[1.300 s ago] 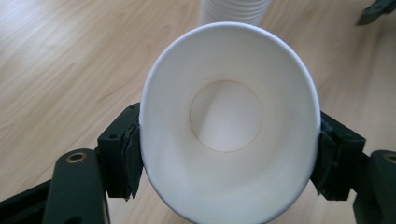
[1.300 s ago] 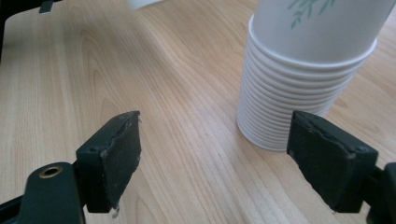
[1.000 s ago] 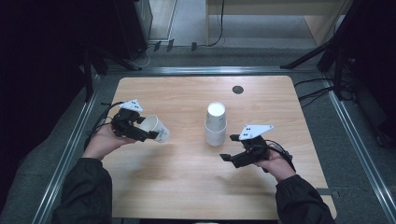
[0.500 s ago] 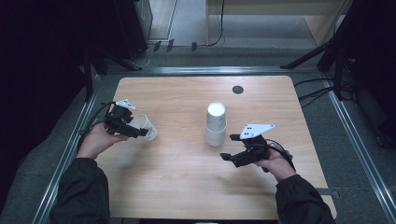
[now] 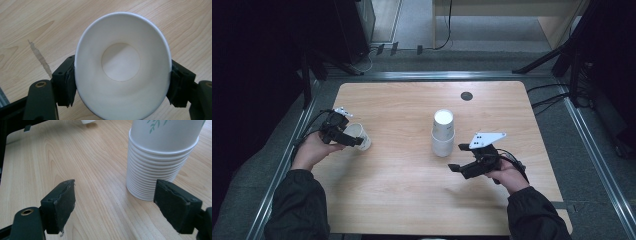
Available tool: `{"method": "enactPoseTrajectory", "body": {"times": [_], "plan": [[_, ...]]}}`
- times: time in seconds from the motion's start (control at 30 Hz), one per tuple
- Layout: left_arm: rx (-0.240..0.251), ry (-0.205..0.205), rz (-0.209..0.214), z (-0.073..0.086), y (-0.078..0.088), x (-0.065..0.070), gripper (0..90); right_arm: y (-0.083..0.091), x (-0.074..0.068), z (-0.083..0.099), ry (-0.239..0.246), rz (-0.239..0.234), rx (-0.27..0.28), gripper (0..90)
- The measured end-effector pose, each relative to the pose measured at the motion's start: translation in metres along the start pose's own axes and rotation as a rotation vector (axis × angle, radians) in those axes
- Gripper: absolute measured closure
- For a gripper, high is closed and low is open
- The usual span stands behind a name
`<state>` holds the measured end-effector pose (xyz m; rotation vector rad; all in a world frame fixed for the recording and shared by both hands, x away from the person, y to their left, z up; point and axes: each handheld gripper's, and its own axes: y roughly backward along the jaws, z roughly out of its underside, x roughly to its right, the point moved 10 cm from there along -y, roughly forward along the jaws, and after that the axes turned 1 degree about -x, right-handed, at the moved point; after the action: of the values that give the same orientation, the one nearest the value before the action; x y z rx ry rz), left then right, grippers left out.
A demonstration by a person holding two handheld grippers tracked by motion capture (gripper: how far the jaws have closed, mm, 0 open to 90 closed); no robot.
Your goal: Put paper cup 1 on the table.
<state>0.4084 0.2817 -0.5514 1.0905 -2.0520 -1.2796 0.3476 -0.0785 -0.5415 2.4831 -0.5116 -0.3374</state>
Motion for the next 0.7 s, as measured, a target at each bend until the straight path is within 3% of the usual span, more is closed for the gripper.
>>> {"method": "enactPoseTrajectory", "body": {"times": [0.3, 0.7], "plan": [[-0.041, 0.005, -0.063, 0.001, -0.013, -0.004, 24.5, 0.001, 0.0, -0.002, -0.004, -0.003, 0.014, 18.2], [-0.036, -0.001, -0.045, -0.002, -0.017, 0.0, 20.4, 0.001, 0.0, -0.002, -0.004, -0.001, 0.009, 18.2]]}}
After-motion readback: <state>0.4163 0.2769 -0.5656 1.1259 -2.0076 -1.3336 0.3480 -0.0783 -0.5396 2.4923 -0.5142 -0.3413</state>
